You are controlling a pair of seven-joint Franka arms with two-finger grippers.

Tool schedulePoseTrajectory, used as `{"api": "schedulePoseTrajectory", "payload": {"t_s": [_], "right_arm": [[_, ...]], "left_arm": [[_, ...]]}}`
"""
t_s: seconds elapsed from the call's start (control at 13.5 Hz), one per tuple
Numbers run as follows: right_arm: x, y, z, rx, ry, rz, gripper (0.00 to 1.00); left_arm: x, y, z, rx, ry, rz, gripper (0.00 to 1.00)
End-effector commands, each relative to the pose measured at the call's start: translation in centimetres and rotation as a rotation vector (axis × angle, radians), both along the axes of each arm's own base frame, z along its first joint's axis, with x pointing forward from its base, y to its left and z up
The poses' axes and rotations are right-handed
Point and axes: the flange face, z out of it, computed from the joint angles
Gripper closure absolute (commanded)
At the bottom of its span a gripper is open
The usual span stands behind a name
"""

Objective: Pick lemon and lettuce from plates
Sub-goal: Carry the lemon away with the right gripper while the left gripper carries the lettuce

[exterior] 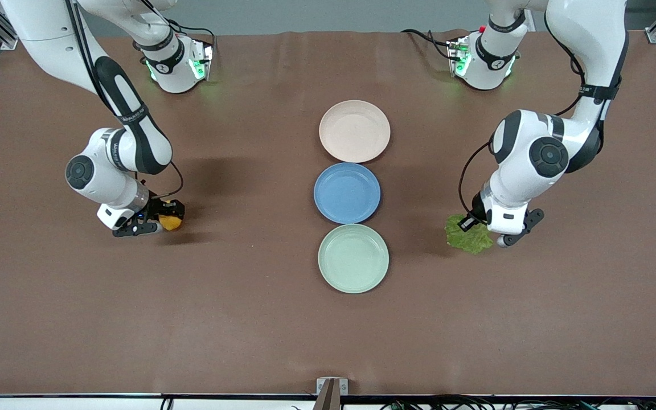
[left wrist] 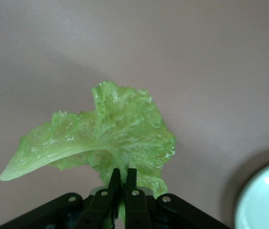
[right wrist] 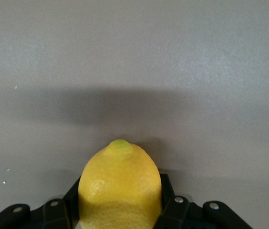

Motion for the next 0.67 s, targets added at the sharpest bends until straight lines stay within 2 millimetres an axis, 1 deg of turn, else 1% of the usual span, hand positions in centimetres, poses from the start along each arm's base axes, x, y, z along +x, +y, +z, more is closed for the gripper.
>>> {"api": "schedulePoseTrajectory", "payload": {"t_s": [0.0,0.07,0.15,0.22,0.3,0.37,0.45,0.52,0.59], "right_arm": [[0.8,0.6,0.1,0.017,-0.011,0.028,0.99],[0.7,0.5,-0.3,0.016,-0.005,0.028,0.99],[0.9,0.7,-0.3,0.009,-0.008,0.040,0.99],[1.0,0.8,-0.4,-0.001,-0.009,0.058,0.99],[1.0,0.5,-0.4,-0.011,-0.009,0.068,0.99],[1.1,0.4,-0.4,-0.017,-0.009,0.076,0.99],[1.1,-0.1,-0.4,-0.023,-0.009,0.073,0.99],[1.1,-0.1,-0.4,-0.023,-0.006,0.070,0.98],[1.1,-0.1,-0.4,-0.023,-0.006,0.070,0.97]], "left_arm": [[-2.0,2.7,-0.9,0.018,-0.022,-0.033,1.00],[-2.2,3.5,-1.5,0.019,-0.022,-0.038,1.00],[-2.6,3.8,-2.2,0.022,-0.021,-0.065,1.00],[-2.8,5.3,-2.9,0.027,-0.008,-0.071,1.00],[-3.0,6.1,-3.4,0.030,0.003,-0.088,1.00],[-3.3,6.3,-3.8,0.030,-0.002,-0.118,1.00],[-3.4,7.4,-4.3,0.033,-0.007,-0.126,0.99],[-3.4,8.2,-4.7,0.034,-0.004,-0.137,0.99],[-3.5,8.3,-5.2,0.035,0.004,-0.160,0.99]]}}
